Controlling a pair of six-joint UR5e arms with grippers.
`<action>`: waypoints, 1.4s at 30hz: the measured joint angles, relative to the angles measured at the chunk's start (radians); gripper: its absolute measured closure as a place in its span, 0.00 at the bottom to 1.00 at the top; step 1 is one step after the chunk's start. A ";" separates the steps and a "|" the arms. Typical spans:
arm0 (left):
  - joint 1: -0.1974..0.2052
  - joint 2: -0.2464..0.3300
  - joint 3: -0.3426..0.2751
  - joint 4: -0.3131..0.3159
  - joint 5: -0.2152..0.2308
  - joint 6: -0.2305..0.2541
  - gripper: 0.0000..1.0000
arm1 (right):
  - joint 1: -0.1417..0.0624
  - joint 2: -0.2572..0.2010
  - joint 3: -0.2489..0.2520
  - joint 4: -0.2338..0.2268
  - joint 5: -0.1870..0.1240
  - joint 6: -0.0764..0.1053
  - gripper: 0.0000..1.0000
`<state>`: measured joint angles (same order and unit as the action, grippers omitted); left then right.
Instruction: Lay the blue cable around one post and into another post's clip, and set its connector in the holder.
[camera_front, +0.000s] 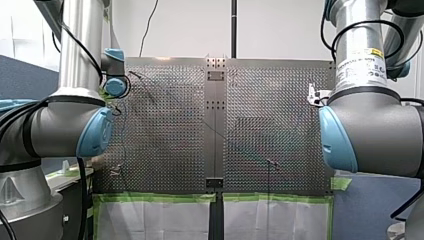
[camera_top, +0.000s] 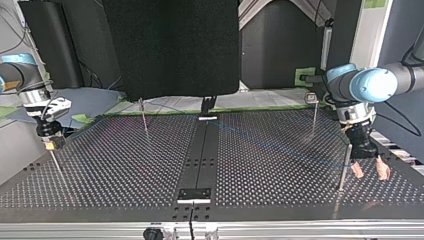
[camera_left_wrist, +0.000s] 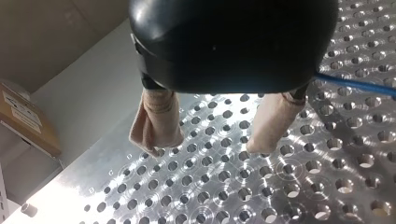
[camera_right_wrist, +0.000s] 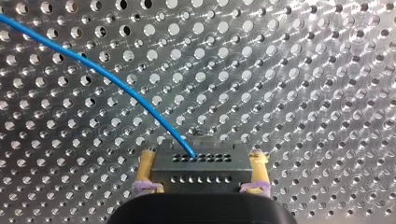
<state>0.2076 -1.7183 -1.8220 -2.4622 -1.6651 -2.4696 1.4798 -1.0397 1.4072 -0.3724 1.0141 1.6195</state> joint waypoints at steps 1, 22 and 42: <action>0.000 0.000 0.000 0.000 0.000 0.000 0.00 | 0.000 0.000 0.000 0.001 0.000 -0.001 1.00; 0.000 0.000 0.000 0.005 0.001 0.000 0.00 | -0.012 0.000 0.001 0.030 0.018 -0.012 0.22; -0.002 0.000 0.000 0.005 0.002 0.000 0.00 | -0.007 0.000 0.000 -0.013 0.014 0.000 0.11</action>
<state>0.2057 -1.7185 -1.8221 -2.4576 -1.6626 -2.4696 1.4724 -1.0395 1.4075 -0.3850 1.0285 1.6196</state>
